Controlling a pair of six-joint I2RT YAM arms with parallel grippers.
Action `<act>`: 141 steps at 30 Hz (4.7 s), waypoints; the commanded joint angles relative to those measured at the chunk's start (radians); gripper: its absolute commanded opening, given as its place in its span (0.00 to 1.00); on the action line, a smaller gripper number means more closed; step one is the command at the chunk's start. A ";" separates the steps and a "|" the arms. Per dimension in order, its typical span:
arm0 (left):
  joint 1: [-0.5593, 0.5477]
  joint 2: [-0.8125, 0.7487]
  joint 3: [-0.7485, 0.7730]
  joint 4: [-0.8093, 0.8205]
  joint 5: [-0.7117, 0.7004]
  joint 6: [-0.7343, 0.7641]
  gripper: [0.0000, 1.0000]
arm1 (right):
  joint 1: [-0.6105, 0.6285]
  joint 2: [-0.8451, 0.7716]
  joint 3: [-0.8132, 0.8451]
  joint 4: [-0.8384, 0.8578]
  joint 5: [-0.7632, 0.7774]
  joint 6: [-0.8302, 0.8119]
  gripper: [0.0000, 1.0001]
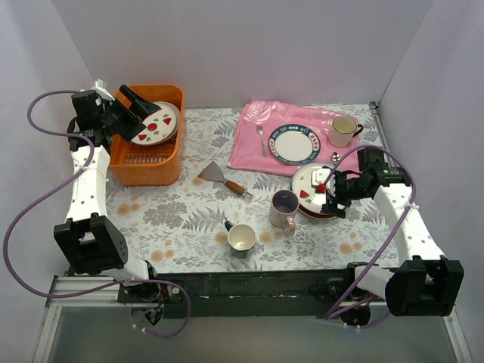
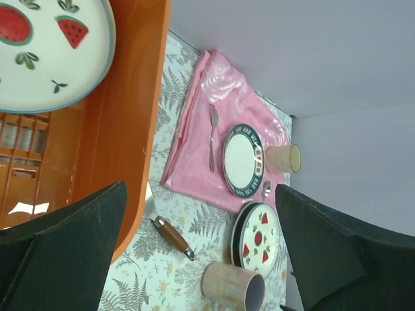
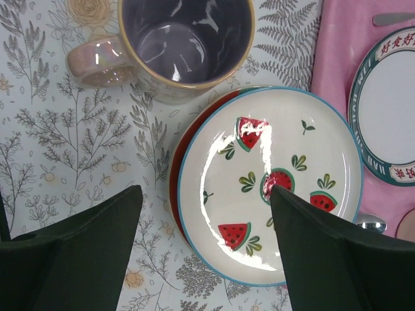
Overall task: Place the mixed dishes into the plastic bin
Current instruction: Pick up the plate at the center of the board.
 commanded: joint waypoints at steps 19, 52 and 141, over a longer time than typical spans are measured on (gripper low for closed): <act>-0.025 -0.110 -0.122 0.077 0.114 -0.008 0.98 | 0.086 -0.034 -0.266 0.361 0.191 0.139 0.69; -0.025 -0.093 -0.171 0.130 0.168 -0.075 0.98 | 0.119 -0.004 -0.393 0.506 0.268 0.195 0.01; -0.846 0.821 0.329 0.392 0.423 -0.606 0.39 | 0.187 0.279 0.220 0.392 -0.085 0.719 0.01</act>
